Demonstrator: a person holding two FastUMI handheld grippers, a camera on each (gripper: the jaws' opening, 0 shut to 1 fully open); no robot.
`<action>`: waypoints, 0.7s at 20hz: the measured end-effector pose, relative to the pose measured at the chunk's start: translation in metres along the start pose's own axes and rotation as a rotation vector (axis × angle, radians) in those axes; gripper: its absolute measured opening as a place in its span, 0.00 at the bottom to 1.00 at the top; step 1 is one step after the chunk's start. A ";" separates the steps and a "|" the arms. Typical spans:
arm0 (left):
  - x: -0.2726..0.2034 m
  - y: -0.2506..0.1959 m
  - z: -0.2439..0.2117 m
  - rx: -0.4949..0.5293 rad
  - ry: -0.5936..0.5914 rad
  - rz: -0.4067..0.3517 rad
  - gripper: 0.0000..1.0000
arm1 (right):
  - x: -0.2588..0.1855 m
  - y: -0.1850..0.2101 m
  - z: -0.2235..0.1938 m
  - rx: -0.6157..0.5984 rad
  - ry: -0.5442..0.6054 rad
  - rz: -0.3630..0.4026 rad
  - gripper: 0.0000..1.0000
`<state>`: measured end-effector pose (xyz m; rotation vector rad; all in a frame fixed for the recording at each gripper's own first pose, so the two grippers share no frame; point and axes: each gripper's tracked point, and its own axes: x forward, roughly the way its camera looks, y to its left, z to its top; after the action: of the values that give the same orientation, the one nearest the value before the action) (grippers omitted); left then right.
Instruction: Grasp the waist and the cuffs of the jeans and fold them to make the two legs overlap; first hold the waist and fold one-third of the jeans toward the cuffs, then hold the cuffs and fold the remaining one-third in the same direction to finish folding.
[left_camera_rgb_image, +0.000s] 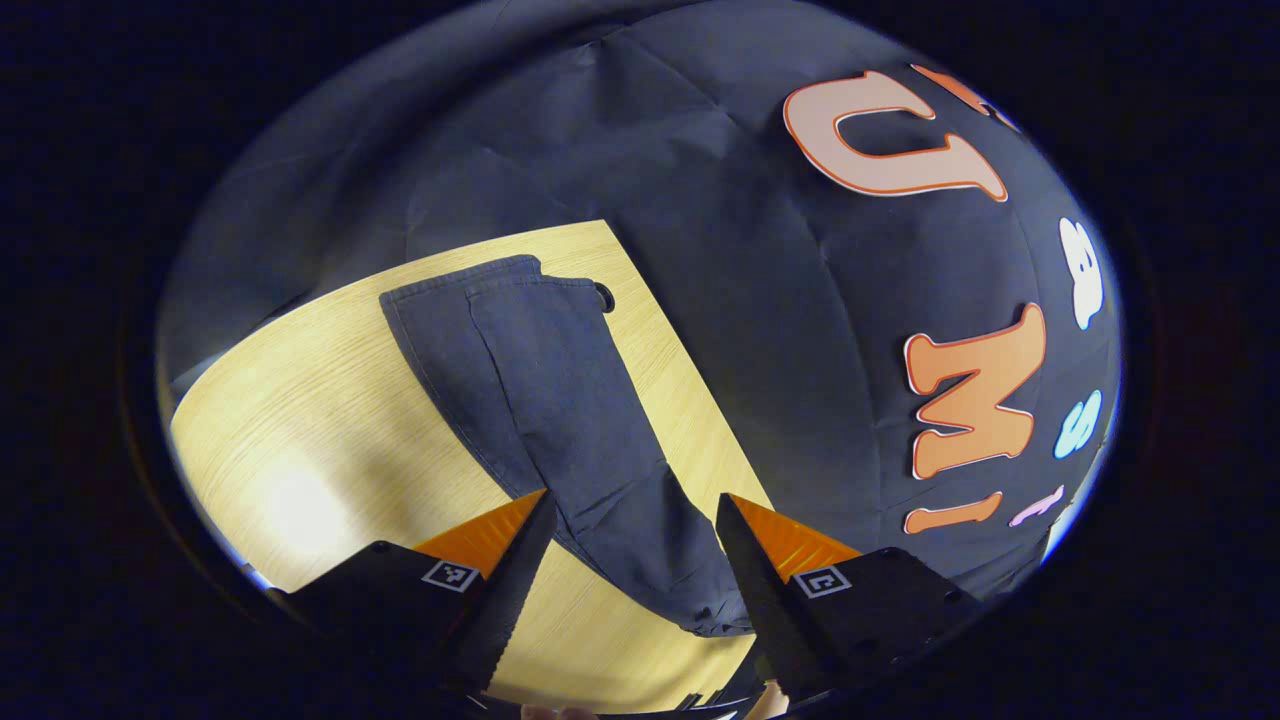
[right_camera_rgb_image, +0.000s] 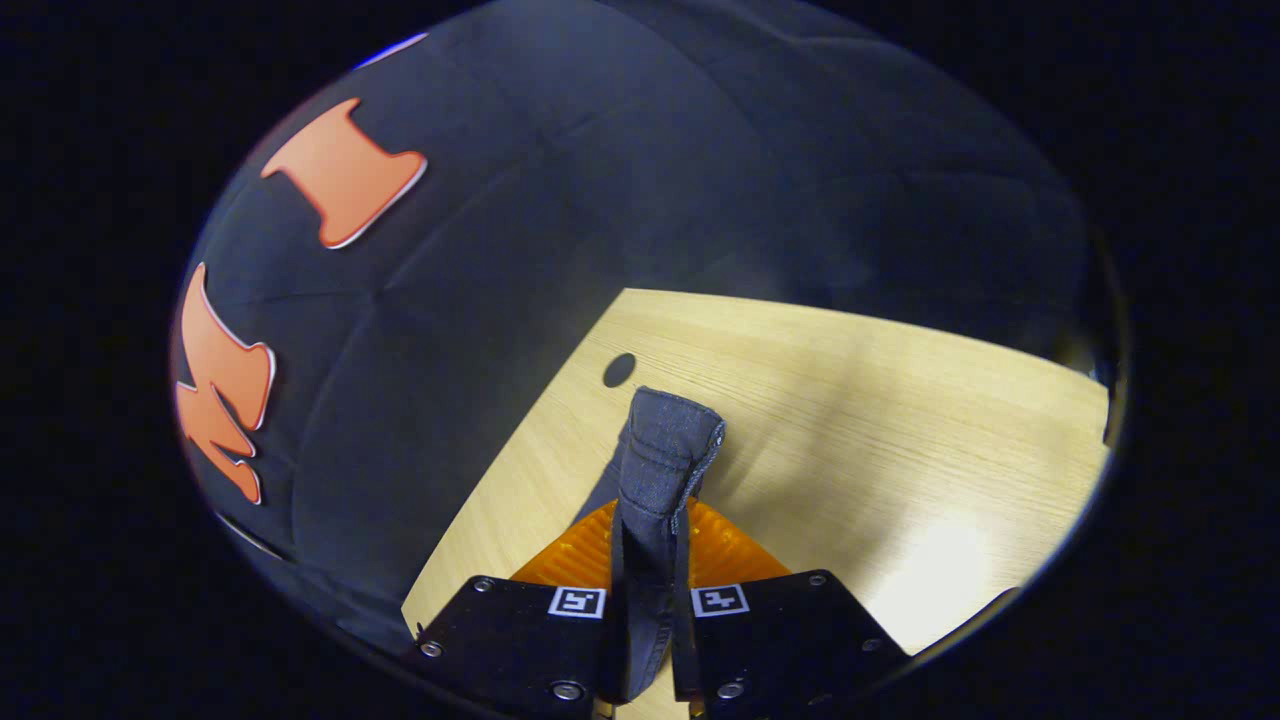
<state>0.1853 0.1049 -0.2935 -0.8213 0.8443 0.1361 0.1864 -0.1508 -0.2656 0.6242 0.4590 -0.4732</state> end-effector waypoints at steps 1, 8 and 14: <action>-0.002 0.001 0.005 -0.002 0.003 -0.009 0.98 | -0.011 0.015 0.003 -0.032 -0.017 0.014 0.17; -0.018 0.025 0.040 -0.038 0.013 -0.053 0.98 | -0.057 0.152 -0.015 -0.258 -0.073 0.160 0.17; -0.041 0.056 0.074 -0.067 -0.014 -0.058 0.98 | -0.064 0.240 -0.091 -0.490 -0.034 0.258 0.17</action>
<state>0.1794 0.2031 -0.2687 -0.9060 0.8053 0.1199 0.2427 0.0973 -0.1912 0.1955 0.4343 -0.1147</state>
